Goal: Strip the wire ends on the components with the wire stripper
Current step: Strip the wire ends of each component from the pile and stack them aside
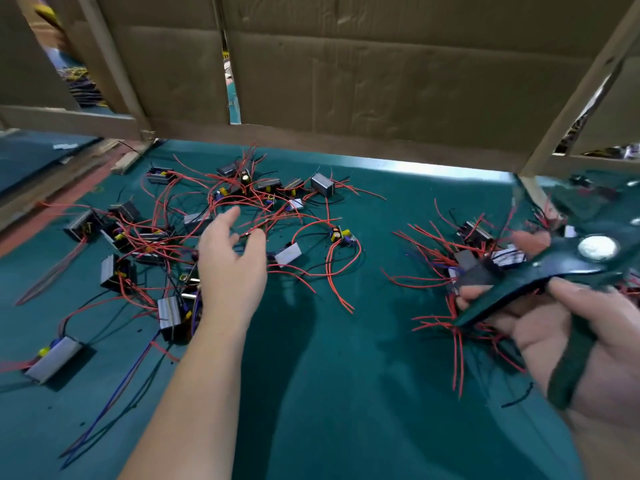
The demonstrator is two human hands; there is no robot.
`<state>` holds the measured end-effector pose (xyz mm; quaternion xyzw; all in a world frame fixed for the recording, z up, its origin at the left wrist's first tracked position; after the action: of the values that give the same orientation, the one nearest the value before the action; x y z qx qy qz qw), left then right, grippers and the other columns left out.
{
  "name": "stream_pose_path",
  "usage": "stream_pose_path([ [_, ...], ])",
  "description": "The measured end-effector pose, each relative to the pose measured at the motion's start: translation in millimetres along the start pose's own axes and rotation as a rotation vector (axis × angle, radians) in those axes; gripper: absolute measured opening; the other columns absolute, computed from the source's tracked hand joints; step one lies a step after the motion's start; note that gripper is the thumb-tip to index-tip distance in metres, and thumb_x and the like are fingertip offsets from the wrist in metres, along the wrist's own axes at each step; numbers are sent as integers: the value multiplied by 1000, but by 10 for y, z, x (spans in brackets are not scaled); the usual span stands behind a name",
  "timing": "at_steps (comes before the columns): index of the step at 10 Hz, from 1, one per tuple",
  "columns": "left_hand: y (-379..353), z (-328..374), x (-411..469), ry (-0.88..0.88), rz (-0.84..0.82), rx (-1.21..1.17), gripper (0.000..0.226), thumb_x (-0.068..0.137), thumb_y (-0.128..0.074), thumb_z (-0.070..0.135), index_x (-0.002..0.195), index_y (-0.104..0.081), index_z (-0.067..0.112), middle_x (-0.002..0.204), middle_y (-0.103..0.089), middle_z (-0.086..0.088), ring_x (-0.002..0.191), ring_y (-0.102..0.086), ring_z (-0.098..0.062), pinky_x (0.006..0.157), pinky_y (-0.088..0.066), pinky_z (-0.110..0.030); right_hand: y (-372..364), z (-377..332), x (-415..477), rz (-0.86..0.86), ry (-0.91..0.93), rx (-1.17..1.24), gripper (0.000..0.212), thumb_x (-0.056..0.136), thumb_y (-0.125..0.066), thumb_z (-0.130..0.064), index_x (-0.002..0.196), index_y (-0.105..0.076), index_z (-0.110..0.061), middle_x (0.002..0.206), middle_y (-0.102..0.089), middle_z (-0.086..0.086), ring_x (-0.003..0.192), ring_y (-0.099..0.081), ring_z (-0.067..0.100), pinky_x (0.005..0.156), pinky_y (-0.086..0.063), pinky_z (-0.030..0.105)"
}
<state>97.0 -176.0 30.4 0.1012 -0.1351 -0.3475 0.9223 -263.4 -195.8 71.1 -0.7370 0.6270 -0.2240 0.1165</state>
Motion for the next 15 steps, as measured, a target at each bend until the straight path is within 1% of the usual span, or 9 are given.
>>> stream_pose_path([
  [2, -177, 17, -60, -103, -125, 681, 40, 94, -50, 34, 132, -54, 23, 154, -26, -20, 143, -16, -32, 115, -9, -46, -91, 95, -46, -37, 9, 4, 56, 88, -23, -7, 141, -42, -6, 106, -60, 31, 84, -67, 45, 76, -55, 54],
  [4, -311, -69, -57, -71, -178, 913, 56, 91, -36, 60, 114, -64, 17, 131, -52, -13, 129, -36, -32, 114, -7, -52, -436, 307, -169, -169, -104, 157, 60, 79, -37, -5, 139, -39, 2, 130, -60, 9, 72, -66, 49, 68, -52, 63],
  [5, -304, 7, -75, -110, -198, 815, 49, 91, -44, 54, 118, -61, 17, 128, -53, -4, 125, -42, -26, 113, -10, -51, -612, 580, -165, -178, -333, 271, 71, 69, -60, -5, 137, -41, 6, 130, -59, 17, 72, -64, 53, 66, -53, 61],
  [6, -266, 204, -128, -213, -205, 553, 38, 92, -53, 39, 124, -58, 19, 131, -50, 1, 126, -42, -20, 112, -22, -40, -877, 596, -328, -205, -553, 277, 51, 83, -16, 24, 133, -17, 31, 126, -37, 53, 110, -44, 67, 104, -36, 57],
  [7, -73, 557, -185, -367, -94, 366, 22, 92, -54, 15, 111, -65, 11, 116, -55, -6, 113, -49, -21, 96, -28, -17, -792, 677, -271, -218, -524, 74, 67, 69, -48, 25, 133, -28, 26, 96, -48, 54, 91, -52, 68, 88, -46, 64],
  [9, 380, 746, 215, -256, -4, 510, 51, 82, -43, -12, 126, -53, 12, 128, -46, -13, 108, -52, -24, 86, -27, -16, -605, 926, -328, -103, -559, 43, 54, 68, -49, -12, 120, -49, 2, 97, -53, 24, 65, -63, 47, 59, -56, 56],
  [13, 244, 44, 745, -26, -356, 922, 36, 91, -55, 50, 82, -69, 18, 74, -65, -3, 81, -60, -26, 68, -44, -30, -358, 908, -284, 53, -525, 10, 8, 93, -42, -5, 96, -41, -12, 84, -44, 16, 70, -65, 48, 67, -54, 58],
  [14, 412, 129, 890, -154, -93, 977, 27, 96, -47, 24, 117, -64, 21, 118, -63, -12, 111, -53, -36, 88, -46, -44, -327, 899, -269, 63, -528, 26, 15, 93, -41, -5, 107, -42, -11, 87, -44, 16, 69, -65, 49, 63, -56, 56],
  [15, 258, -196, 952, -74, -380, 1230, 50, 96, -49, 25, 144, -37, 28, 146, -42, -5, 132, -35, -35, 104, -27, -51, -333, 902, -262, 58, -533, 26, 18, 93, -42, -6, 110, -43, -11, 86, -45, 16, 68, -65, 48, 60, -56, 55],
])
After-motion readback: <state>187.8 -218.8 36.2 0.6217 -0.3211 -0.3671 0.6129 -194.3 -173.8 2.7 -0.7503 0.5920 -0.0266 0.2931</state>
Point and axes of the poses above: each hand's wrist, its own x-axis towards the middle knuckle, its own y-axis out of the back of the hand, z = x × y, the point moved 10 cm from there along x, towards the middle knuckle
